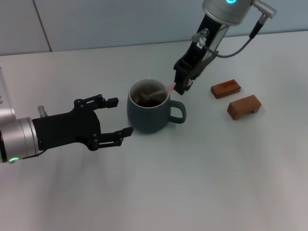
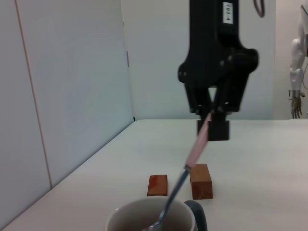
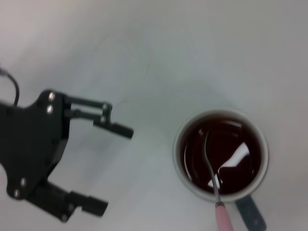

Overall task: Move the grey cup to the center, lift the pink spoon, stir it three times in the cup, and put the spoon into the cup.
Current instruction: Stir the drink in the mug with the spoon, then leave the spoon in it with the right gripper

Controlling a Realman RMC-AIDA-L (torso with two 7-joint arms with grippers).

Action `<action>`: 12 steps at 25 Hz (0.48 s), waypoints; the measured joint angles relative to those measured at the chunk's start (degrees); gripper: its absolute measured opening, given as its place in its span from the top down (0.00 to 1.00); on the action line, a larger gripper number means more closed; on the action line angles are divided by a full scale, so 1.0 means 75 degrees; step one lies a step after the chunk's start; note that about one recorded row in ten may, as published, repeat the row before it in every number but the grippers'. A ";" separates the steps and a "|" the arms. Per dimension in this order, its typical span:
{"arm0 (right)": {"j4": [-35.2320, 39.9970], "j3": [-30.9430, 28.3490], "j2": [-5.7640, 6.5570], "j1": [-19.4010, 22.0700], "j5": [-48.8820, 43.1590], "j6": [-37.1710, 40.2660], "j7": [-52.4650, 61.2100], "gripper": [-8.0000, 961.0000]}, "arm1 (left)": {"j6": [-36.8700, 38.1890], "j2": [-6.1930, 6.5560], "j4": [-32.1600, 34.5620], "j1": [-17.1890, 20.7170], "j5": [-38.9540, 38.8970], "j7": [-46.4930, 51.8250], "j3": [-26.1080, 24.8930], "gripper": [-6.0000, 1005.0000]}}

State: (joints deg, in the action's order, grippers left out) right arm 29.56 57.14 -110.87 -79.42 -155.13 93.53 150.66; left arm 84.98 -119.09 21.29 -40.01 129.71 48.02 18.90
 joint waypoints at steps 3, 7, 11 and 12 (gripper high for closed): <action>-0.0001 0.0004 0.0050 -0.0001 -0.0034 -0.0087 -0.0001 0.87 | -0.0004 -0.0001 -0.0044 -0.0008 0.0000 -0.0042 0.0000 0.18; -0.0027 -0.0023 0.0212 0.0097 -0.0207 -0.0106 -0.0004 0.87 | -0.0008 -0.0001 -0.0066 -0.0034 -0.0006 -0.0069 0.0001 0.18; -0.0015 -0.0047 0.0254 0.0199 -0.0192 0.0183 -0.0021 0.87 | -0.0010 -0.0001 -0.0083 -0.0046 -0.0009 -0.0071 0.0000 0.18; 0.0009 -0.0054 0.0218 0.0209 -0.0184 0.0256 -0.0041 0.86 | -0.0010 -0.0001 -0.0085 -0.0047 -0.0010 -0.0071 0.0000 0.18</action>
State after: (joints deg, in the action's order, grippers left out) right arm 29.62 56.73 -109.23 -77.85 -156.51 95.44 150.35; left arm 84.90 -119.09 20.66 -40.36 129.64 47.48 18.90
